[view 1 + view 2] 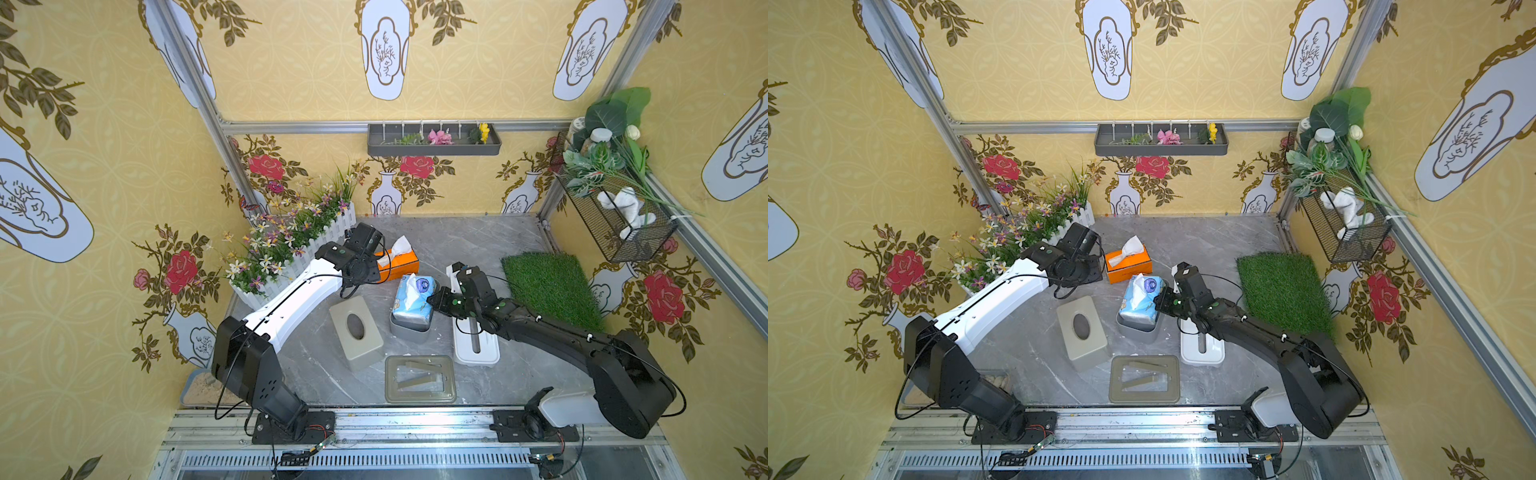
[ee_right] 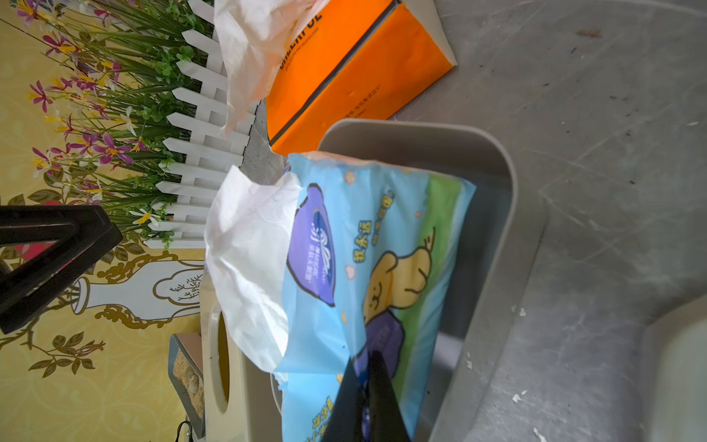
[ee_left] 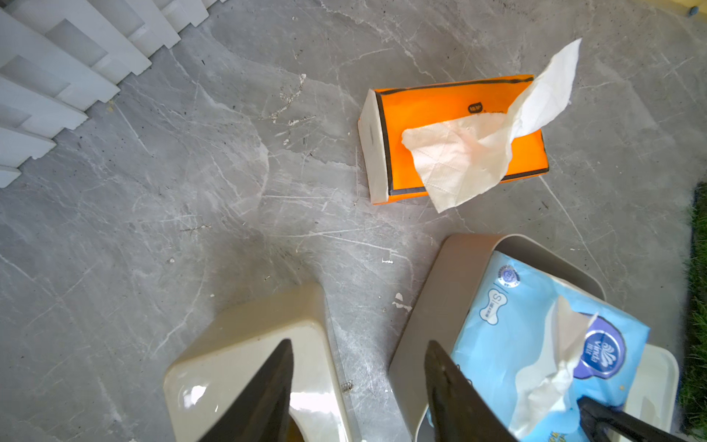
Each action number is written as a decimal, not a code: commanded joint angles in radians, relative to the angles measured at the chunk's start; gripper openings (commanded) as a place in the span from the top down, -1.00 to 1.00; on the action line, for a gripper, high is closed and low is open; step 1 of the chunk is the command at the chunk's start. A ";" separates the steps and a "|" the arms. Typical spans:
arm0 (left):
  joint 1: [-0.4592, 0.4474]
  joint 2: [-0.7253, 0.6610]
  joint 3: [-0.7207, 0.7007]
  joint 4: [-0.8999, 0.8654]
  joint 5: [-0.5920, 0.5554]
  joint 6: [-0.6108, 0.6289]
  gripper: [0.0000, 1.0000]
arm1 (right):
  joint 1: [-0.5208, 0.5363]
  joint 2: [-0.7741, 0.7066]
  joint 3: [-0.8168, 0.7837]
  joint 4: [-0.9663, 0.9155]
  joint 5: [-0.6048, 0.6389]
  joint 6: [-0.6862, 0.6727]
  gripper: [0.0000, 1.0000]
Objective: Put the tissue paper into the tissue box
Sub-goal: Place the paper towel in the tissue box.
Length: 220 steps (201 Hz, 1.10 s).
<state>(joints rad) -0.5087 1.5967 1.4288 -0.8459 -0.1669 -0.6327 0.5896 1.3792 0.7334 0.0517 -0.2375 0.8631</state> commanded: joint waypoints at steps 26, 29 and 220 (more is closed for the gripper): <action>0.001 0.052 0.024 -0.004 0.037 0.011 -0.14 | 0.043 -0.002 0.014 -0.035 0.105 0.017 0.74; 0.001 0.056 0.027 -0.005 0.038 0.011 -0.14 | 0.047 0.000 0.015 -0.046 0.112 0.017 0.60; -0.124 0.292 0.183 -0.080 0.172 0.196 0.19 | -0.270 -0.266 0.025 -0.723 0.207 -0.261 -0.33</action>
<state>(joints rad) -0.6285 1.8709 1.6032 -0.9150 -0.0338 -0.4755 0.3210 1.1110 0.7994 -0.6174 -0.0044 0.5980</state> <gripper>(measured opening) 0.409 0.661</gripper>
